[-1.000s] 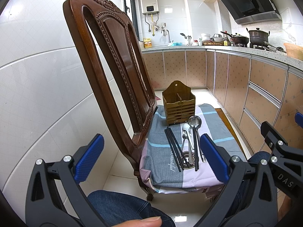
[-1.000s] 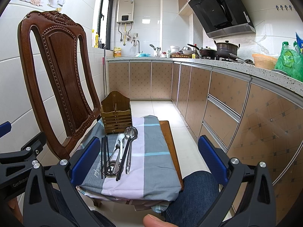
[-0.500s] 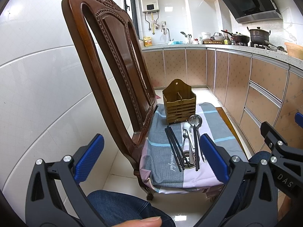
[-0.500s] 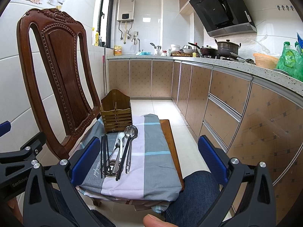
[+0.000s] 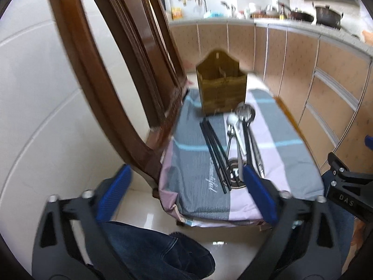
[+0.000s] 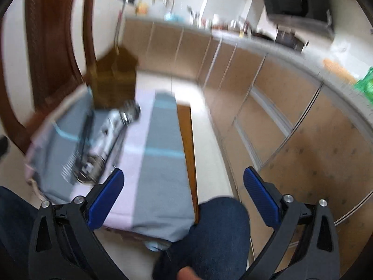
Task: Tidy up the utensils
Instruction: 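Lower the left tool onto the black chopsticks while the right tool reaches the steel ladle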
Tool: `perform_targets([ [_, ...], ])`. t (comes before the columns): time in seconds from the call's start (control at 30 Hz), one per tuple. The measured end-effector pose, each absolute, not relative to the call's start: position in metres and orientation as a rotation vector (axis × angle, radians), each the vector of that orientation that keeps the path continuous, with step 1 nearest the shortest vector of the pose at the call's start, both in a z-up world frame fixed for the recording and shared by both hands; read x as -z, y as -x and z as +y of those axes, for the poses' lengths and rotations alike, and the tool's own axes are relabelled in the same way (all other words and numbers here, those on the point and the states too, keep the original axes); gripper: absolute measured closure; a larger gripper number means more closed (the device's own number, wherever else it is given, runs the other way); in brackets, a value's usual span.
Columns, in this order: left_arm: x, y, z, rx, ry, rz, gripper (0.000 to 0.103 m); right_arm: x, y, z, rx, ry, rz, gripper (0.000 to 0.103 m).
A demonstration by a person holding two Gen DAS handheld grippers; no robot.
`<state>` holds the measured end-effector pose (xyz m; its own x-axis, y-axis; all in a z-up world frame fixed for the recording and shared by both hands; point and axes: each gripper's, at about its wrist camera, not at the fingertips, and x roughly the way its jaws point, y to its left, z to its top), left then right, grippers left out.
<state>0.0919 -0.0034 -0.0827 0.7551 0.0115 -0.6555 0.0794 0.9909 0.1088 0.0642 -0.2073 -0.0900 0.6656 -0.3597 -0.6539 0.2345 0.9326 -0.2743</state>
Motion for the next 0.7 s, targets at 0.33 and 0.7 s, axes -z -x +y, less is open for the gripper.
perform_targets([
  [0.33,0.146,-0.247,-0.026,0.122,-0.106,0.949,0.068,0.127,-0.169,-0.238,0.286,0.1,0.887,0.063],
  [0.7,0.22,-0.355,-0.049,0.121,-0.162,1.146,0.082,0.161,-0.308,-0.234,0.092,0.087,1.084,0.063],
])
